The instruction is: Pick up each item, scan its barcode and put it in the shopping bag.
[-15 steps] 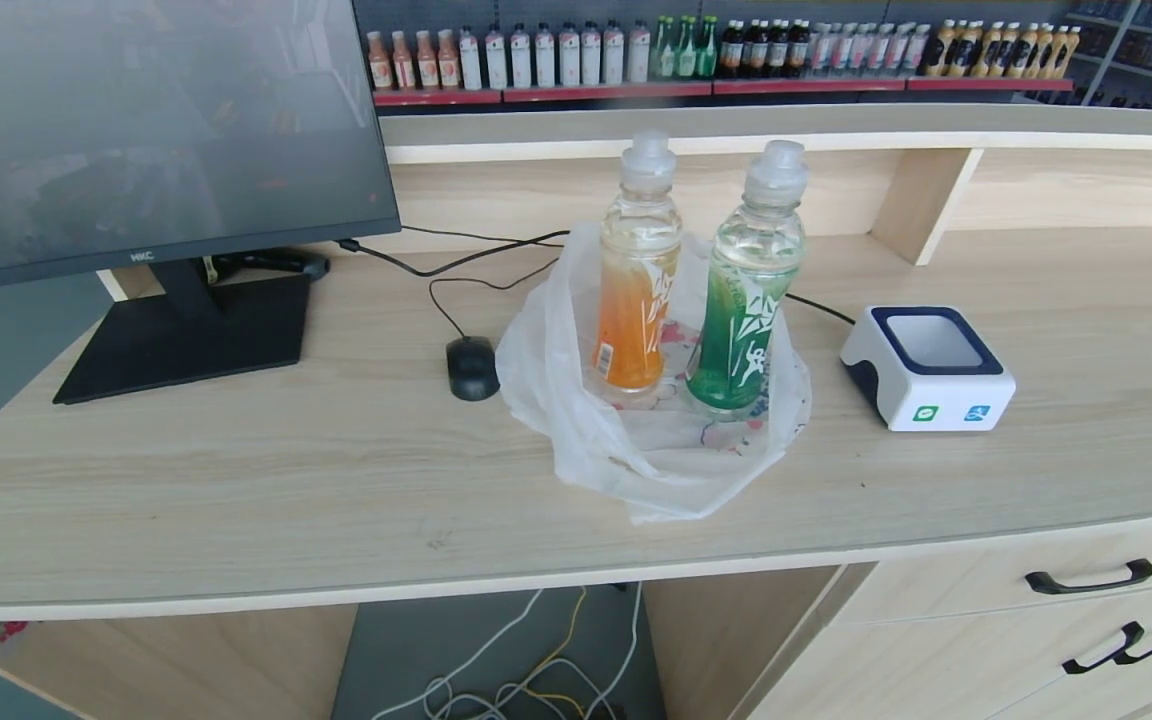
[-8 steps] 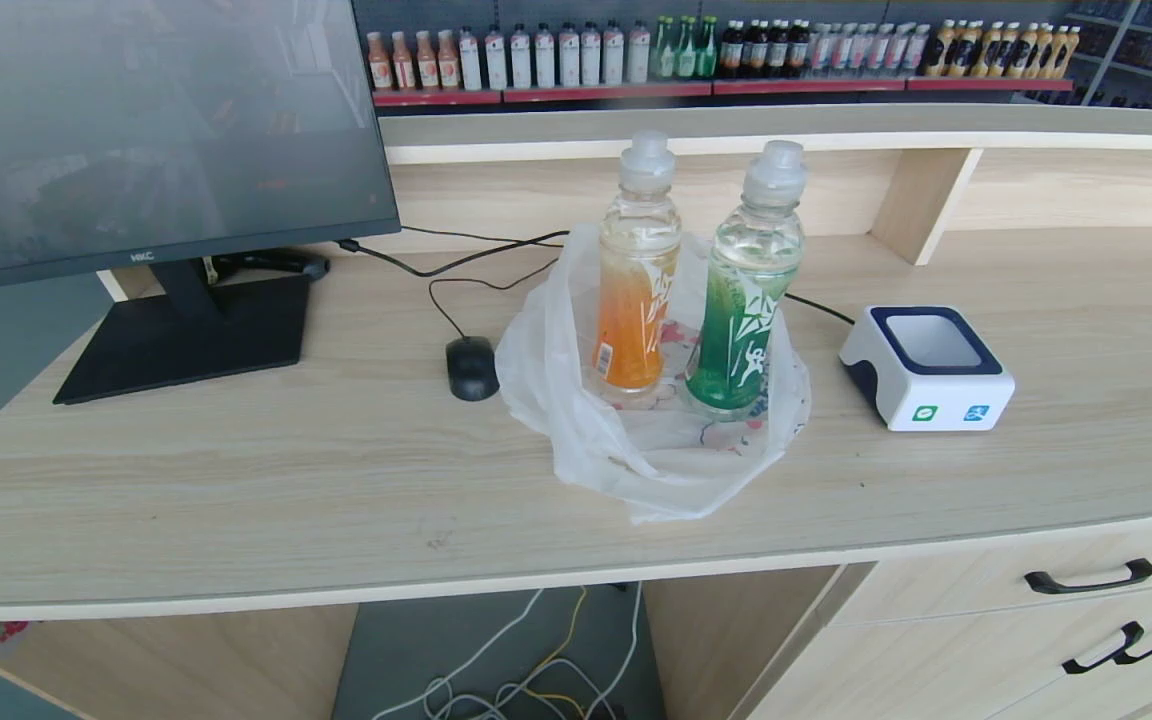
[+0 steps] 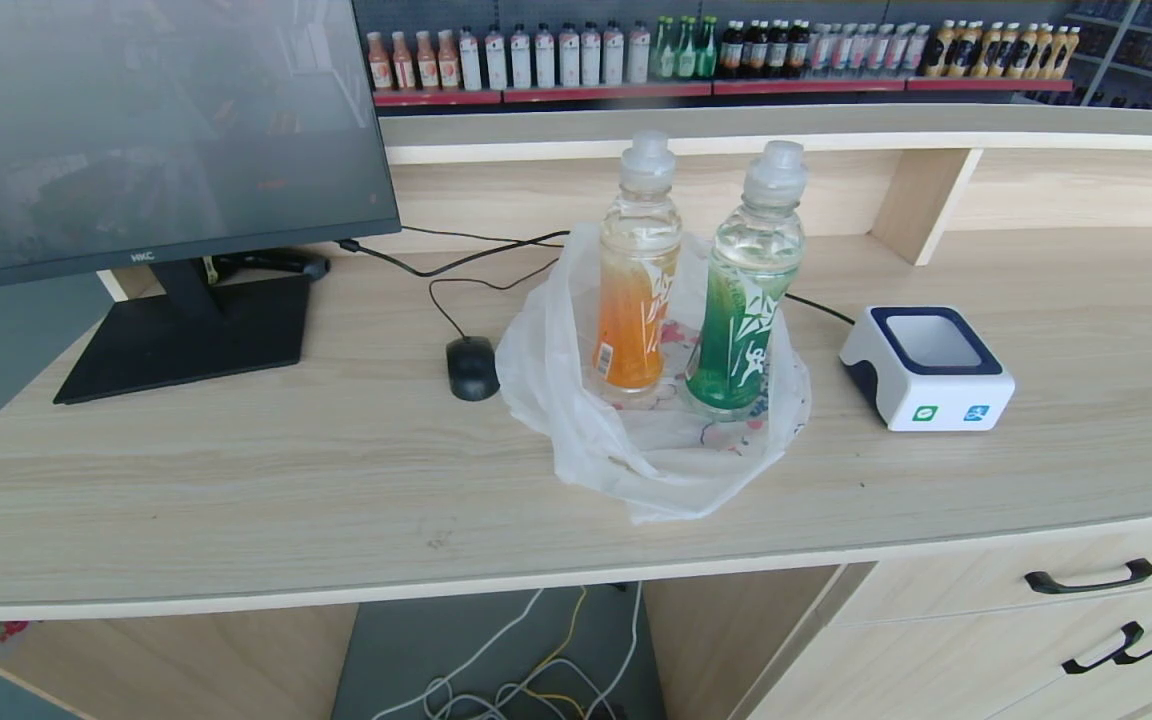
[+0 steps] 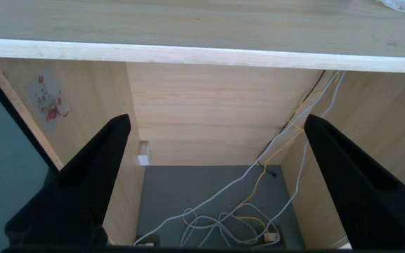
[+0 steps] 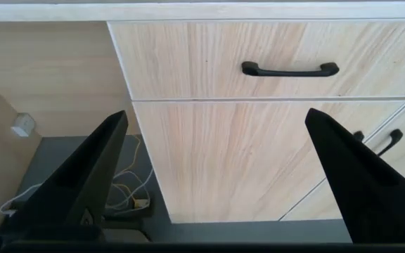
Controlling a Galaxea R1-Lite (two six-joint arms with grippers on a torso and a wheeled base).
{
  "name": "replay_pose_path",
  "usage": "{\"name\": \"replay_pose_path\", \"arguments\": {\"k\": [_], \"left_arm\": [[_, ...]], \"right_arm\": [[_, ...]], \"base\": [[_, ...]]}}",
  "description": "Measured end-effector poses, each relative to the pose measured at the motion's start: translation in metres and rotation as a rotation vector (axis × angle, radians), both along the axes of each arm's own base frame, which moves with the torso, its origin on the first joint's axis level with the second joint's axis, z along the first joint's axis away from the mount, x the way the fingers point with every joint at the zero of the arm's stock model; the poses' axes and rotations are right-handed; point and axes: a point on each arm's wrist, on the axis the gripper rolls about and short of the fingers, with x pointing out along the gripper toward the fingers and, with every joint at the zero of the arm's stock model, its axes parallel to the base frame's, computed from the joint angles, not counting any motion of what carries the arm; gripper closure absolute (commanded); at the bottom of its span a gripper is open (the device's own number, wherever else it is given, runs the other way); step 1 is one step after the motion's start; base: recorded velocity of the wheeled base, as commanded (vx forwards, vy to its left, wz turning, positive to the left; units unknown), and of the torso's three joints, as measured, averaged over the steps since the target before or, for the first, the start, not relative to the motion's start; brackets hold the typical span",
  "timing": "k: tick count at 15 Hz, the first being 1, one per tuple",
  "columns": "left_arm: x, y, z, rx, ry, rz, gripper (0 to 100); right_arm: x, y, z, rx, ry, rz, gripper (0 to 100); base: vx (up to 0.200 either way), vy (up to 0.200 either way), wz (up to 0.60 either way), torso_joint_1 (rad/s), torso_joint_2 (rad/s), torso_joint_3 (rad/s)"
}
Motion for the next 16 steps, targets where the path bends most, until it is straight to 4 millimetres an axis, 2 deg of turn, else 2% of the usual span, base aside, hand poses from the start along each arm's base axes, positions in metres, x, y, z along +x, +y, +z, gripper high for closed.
{"name": "replay_pose_path", "arguments": {"k": [4, 6, 16], "left_arm": [[0.0, 0.0, 0.0, 0.001, 0.0, 0.0, 0], [0.0, 0.0, 0.0, 0.001, 0.0, 0.0, 0], [0.0, 0.0, 0.0, -0.001, 0.0, 0.001, 0]], "right_arm": [[-0.004, 0.0, -0.0013, 0.053, -0.048, -0.008, 0], [-0.0045, 0.0, -0.0015, 0.069, -0.055, -0.01, 0], [-0.0046, 0.0, -0.0021, 0.071, -0.055, -0.009, 0]], "base": [[0.0, 0.0, 0.0, 0.0, 0.0, 0.0], [-0.1, 0.0, 0.0, 0.004, 0.0, 0.001], [0.0, 0.0, 0.0, 0.0, 0.0, 0.0]]}}
